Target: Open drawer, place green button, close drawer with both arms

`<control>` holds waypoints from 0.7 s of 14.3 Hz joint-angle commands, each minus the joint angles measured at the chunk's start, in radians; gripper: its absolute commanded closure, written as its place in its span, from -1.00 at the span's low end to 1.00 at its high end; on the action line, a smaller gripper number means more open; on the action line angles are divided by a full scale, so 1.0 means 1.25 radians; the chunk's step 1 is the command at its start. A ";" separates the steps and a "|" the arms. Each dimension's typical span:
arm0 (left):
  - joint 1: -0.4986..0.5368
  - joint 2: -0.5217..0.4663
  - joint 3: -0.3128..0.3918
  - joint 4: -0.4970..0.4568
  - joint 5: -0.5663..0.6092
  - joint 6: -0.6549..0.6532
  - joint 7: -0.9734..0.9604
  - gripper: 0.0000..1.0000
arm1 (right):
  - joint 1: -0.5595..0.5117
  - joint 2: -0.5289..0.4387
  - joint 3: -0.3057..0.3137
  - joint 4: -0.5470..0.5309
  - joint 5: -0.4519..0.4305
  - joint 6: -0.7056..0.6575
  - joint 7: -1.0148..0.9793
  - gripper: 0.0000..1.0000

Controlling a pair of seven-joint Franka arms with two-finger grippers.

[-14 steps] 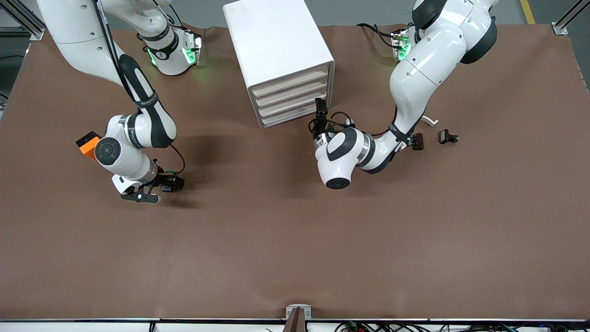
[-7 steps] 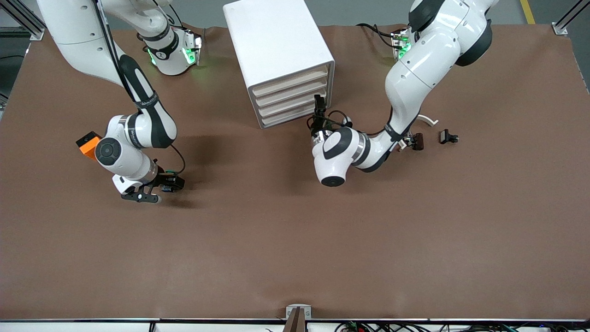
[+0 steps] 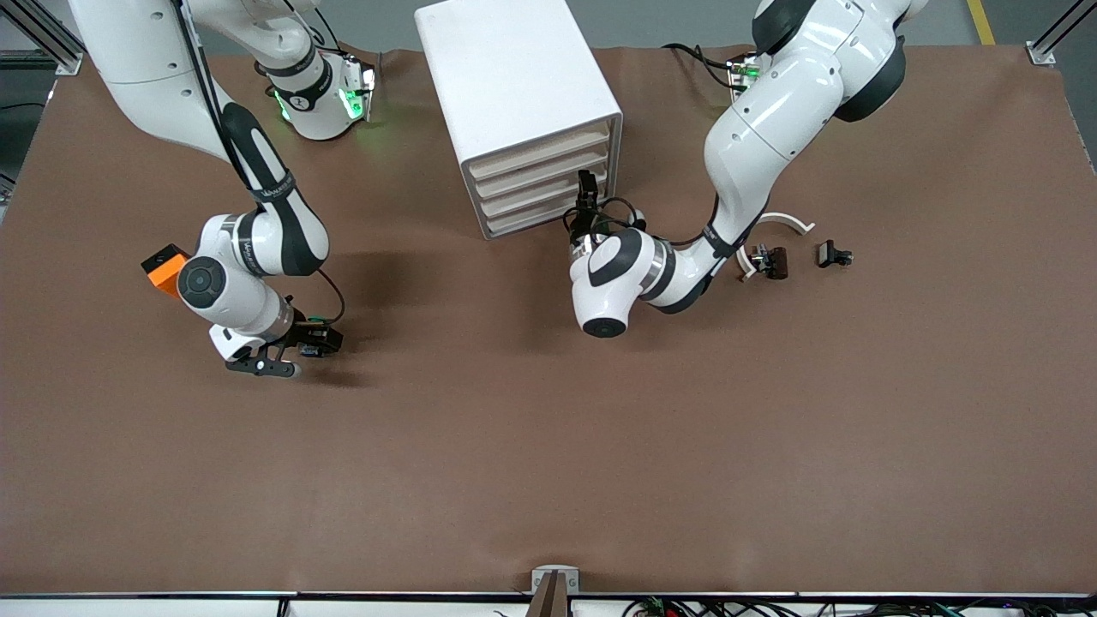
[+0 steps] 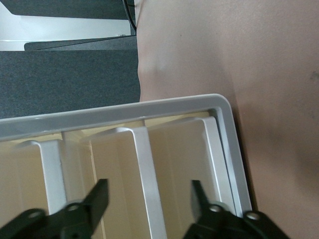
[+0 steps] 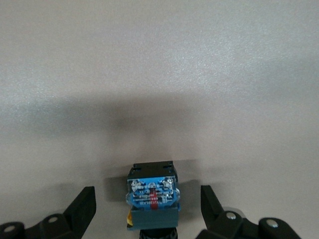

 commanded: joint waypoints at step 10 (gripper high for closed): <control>-0.027 0.015 0.003 0.015 -0.023 -0.014 -0.010 0.03 | 0.002 0.000 -0.003 -0.001 0.016 0.001 -0.004 0.04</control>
